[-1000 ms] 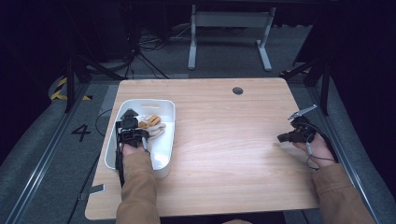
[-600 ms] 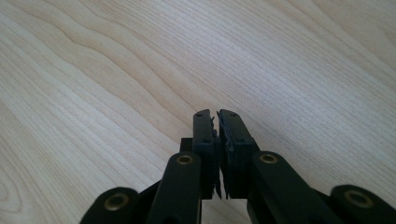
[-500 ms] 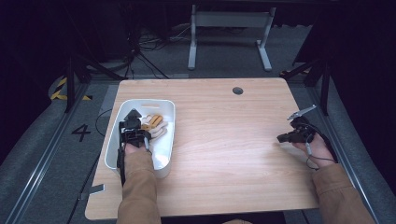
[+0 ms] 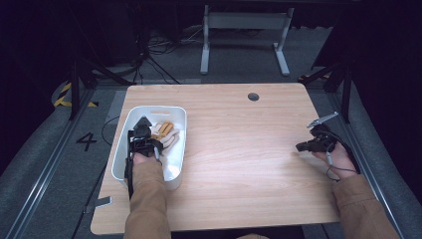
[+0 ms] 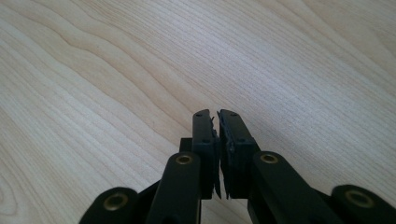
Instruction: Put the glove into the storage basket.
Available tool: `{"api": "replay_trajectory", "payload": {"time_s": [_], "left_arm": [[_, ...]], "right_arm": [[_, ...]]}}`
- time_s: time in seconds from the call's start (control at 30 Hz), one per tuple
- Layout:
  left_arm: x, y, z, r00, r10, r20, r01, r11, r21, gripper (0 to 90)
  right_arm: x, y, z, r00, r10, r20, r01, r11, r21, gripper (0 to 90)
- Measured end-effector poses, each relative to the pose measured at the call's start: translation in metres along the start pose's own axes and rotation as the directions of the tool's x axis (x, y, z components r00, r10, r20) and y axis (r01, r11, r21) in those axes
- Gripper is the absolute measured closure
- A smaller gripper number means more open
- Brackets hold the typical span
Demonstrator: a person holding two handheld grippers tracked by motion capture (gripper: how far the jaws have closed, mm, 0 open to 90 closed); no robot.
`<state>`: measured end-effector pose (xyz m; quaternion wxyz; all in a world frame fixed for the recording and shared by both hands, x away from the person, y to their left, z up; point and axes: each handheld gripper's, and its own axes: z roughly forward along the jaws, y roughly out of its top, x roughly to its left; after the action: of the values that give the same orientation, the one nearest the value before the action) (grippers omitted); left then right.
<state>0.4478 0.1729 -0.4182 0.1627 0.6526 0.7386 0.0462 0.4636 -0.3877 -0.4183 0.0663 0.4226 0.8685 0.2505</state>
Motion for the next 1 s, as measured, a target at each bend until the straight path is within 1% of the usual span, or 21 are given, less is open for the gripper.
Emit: {"api": "replay_trajectory", "payload": {"time_s": [0.1,0.13,0.2,0.27,0.33,0.37,0.43,0.47,0.5,0.6,0.63,0.67,0.73,0.77,0.83,0.87,0.9,0.97,1.0], "left_arm": [[-0.001,0.0,0.0,0.9999,0.002,0.013,-0.002,1.0,0.001,36.0],[0.0,0.001,0.0,0.9997,0.004,0.024,-0.004,0.9999,0.016,35.2],[-0.001,0.003,0.0,0.9992,-0.009,0.038,0.007,0.9993,0.038,30.0],[-0.002,0.004,0.0,0.9992,-0.004,0.04,0.002,0.998,0.063,28.2],[-0.005,0.003,0.001,0.9993,0.008,0.037,-0.011,0.9969,0.078,25.8],[-0.006,0.003,0.001,0.9989,0.02,0.042,-0.024,0.996,0.086,23.5],[-0.008,0.003,0.0,0.998,0.029,0.056,-0.034,0.9952,0.092,18.2],[-0.009,0.003,0.001,0.9973,0.026,0.069,-0.032,0.9956,0.088,15.4],[-0.009,0.003,0.001,0.9972,0.033,0.067,-0.04,0.995,0.091,13.4],[-0.009,0.004,-0.001,0.9972,0.043,0.061,-0.048,0.9962,0.073,7.2],[-0.009,0.004,-0.002,0.9974,0.04,0.06,-0.044,0.9969,0.065,4.4],[-0.009,0.005,-0.004,0.997,0.045,0.063,-0.048,0.9976,0.05,2.7],[-0.009,0.005,-0.008,0.9969,0.046,0.063,-0.047,0.9988,0.012,1.5],[-0.008,0.006,-0.01,0.9961,0.043,0.077,-0.043,0.9991,-0.002,0.4],[-0.007,0.006,-0.013,0.9958,0.043,0.081,-0.041,0.999,-0.018,0.0],[-0.006,0.006,-0.015,0.9952,0.053,0.082,-0.051,0.9984,-0.025,0.0],[-0.006,0.006,-0.017,0.9957,0.05,0.077,-0.047,0.9981,-0.038,0.0],[-0.005,0.005,-0.022,0.995,0.052,0.085,-0.047,0.9968,-0.065,0.0],[-0.005,0.005,-0.025,0.9946,0.059,0.086,-0.052,0.9954,-0.08,0.0]], "right_arm": [[0.0,0.0,0.0,1.0,0.001,-0.001,-0.001,1.0,0.001,84.7],[0.0,0.0,0.0,1.0,0.002,-0.001,-0.002,1.0,0.001,84.7],[0.0,0.0,0.0,1.0,0.002,0.0,-0.002,1.0,0.001,84.2],[0.0,0.0,0.0,1.0,0.0,-0.001,0.0,1.0,0.002,84.2],[0.0,0.0,0.0,1.0,0.001,-0.001,-0.001,1.0,0.001,84.1],[0.0,0.0,0.001,1.0,0.002,0.0,-0.002,1.0,0.001,84.0],[0.0,0.0,0.001,1.0,0.003,-0.002,-0.003,1.0,0.0,83.8],[0.0,0.0,0.001,1.0,0.001,0.0,-0.001,1.0,0.001,83.8],[0.0,0.0,0.001,1.0,0.001,0.0,-0.001,1.0,0.0,83.6],[0.0,0.0,0.0,1.0,0.001,0.002,-0.001,1.0,-0.002,83.5],[0.0,0.0,0.0,1.0,0.001,0.002,-0.001,1.0,-0.002,83.3],[0.0,0.0,0.0,1.0,0.002,0.001,-0.002,1.0,-0.003,83.2],[0.0,0.0,0.001,1.0,0.001,0.001,-0.001,1.0,-0.002,82.9],[0.0,0.0,0.001,1.0,0.002,0.001,-0.002,1.0,-0.004,82.7],[0.0,0.0,0.001,1.0,0.0,0.001,0.0,1.0,-0.007,82.4],[0.0,0.0,0.001,1.0,0.002,0.001,-0.002,1.0,-0.008,82.3],[0.0,0.0,0.0,1.0,0.002,0.001,-0.002,1.0,-0.007,82.1],[0.0,0.0,0.0,1.0,0.002,0.002,-0.002,1.0,-0.009,81.8],[0.0,0.0,0.0,1.0,0.004,0.004,-0.004,1.0,-0.01,81.6]]}}
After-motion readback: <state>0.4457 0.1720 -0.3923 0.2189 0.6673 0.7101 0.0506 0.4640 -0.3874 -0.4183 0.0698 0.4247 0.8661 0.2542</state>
